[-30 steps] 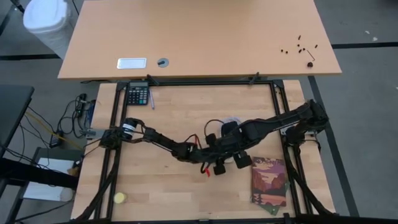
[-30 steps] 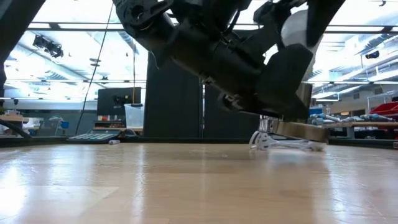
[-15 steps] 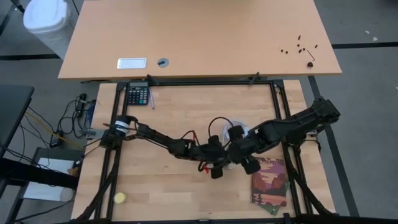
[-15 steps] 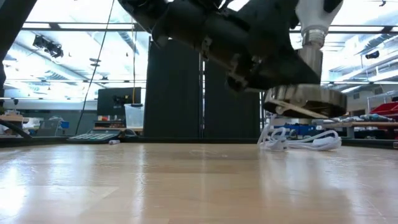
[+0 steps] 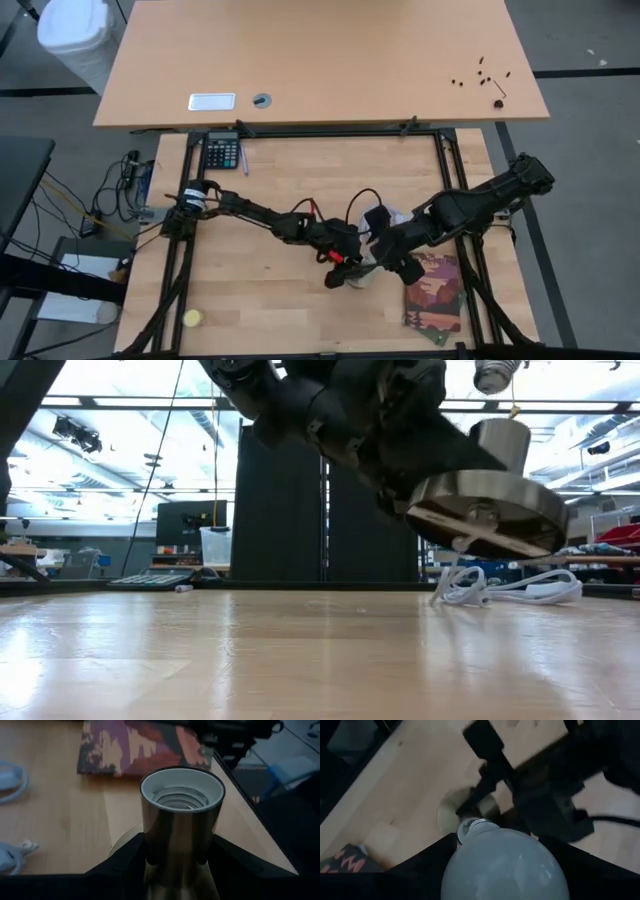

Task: Screw lightbulb
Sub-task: Insert the lightbulb into the lamp socket

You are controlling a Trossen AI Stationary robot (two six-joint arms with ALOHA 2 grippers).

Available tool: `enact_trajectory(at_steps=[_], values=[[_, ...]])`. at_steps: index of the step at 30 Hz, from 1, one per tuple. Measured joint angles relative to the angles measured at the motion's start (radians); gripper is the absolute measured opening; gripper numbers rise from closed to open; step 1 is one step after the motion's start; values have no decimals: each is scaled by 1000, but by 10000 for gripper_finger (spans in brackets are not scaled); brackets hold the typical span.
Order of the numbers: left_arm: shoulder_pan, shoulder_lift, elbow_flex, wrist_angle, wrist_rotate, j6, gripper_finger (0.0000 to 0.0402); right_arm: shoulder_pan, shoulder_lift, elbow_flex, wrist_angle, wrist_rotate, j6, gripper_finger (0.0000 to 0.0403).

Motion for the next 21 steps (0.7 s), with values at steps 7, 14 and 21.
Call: enact_trajectory(at_steps=[7,14,21], values=[[19,0,0,-36,51,0,189,-7,-110,-221,206,-4,0,279],[45,0,0,-40,194,-6,189,-7,-183,-361,362,-5,-89,279],[73,0,0,-26,419,-40,189,-7,-191,-436,514,-4,-270,279]])
